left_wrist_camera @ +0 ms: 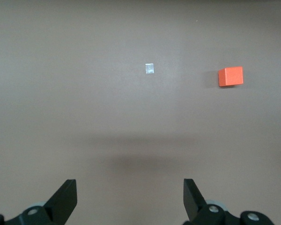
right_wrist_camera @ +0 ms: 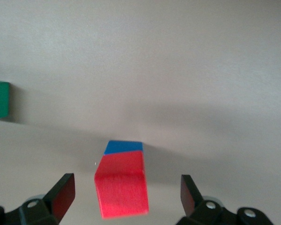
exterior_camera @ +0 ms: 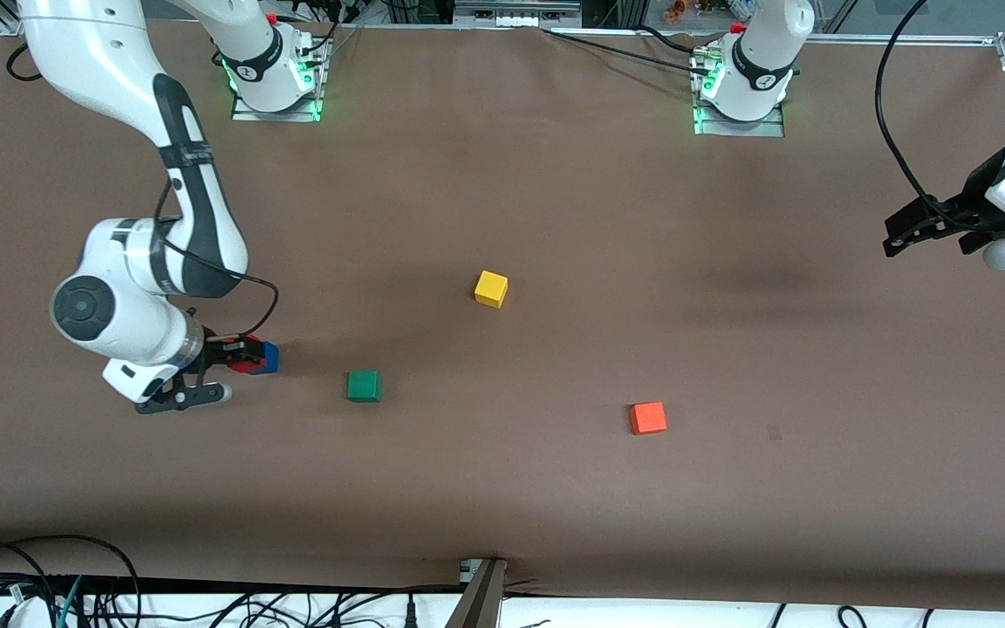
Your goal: Pass red block to right arm, stack on blue
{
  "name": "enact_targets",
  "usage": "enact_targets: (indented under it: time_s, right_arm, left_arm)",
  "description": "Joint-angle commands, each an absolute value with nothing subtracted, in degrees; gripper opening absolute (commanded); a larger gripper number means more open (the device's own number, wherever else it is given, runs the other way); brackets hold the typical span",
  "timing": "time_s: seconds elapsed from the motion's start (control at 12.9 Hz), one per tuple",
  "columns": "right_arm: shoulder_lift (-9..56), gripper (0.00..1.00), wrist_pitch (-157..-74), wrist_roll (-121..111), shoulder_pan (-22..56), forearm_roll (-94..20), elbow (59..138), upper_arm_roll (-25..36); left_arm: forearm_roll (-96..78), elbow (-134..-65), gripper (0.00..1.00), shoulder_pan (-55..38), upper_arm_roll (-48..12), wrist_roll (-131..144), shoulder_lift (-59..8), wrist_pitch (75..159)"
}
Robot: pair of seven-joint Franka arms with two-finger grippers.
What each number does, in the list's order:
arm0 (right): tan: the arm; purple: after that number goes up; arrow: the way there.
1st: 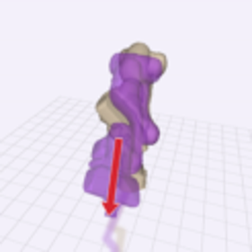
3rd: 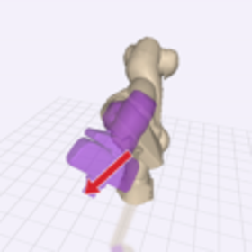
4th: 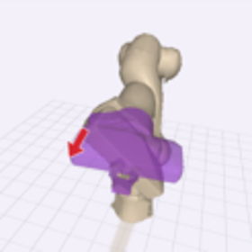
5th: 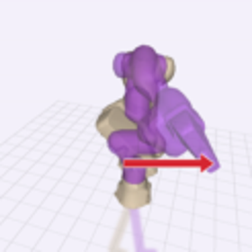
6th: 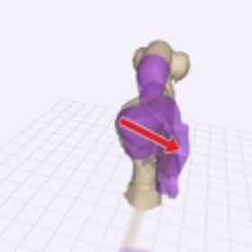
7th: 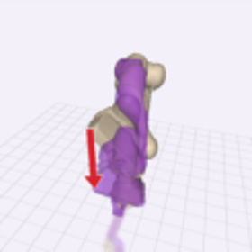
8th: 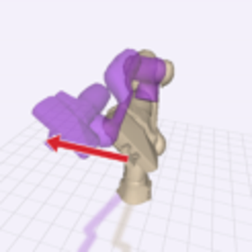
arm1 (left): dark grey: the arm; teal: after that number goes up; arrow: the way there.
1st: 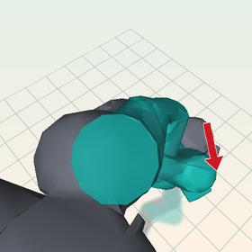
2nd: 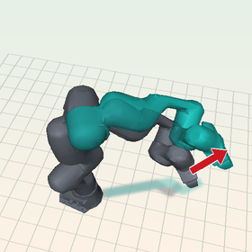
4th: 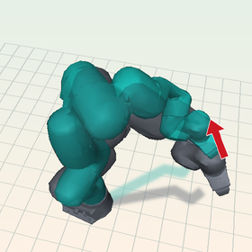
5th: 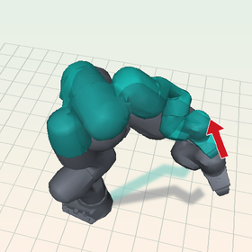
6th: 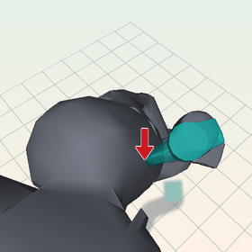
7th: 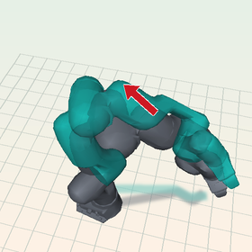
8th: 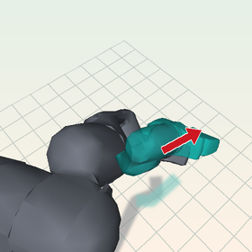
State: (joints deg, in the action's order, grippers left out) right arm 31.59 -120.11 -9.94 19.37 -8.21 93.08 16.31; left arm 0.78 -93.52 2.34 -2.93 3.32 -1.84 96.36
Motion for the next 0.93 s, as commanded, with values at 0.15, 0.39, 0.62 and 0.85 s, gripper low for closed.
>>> enact_targets:
  time_s: [0.15,0.39,0.62,0.85]
  right_arm:
    - [28.22,1.0,-104.44,-10.99,18.72,-7.91,84.39,18.62]
    - [25.15,1.0,-98.81,-10.99,18.72,-7.91,83.06,21.0]
    - [19.8,1.0,-93.54,-10.11,18.81,-7.39,82.79,21.97]
    - [15.04,1.0,-88.69,-10.11,14.0,-6.77,83.5,18.22]
  left_arm:
    - [0.09,-90.97,1.0,2.11,-2.9,-1.14,-2.81,94.66]
    - [0.26,-90.88,1.0,2.29,-2.73,-0.97,-2.81,91.96]
    - [-0.26,-90.79,1.0,2.72,-2.46,-1.14,-4.3,91.85]
    - [0.09,-89.47,1.0,2.81,-2.72,-0.97,-5.1,90.79]
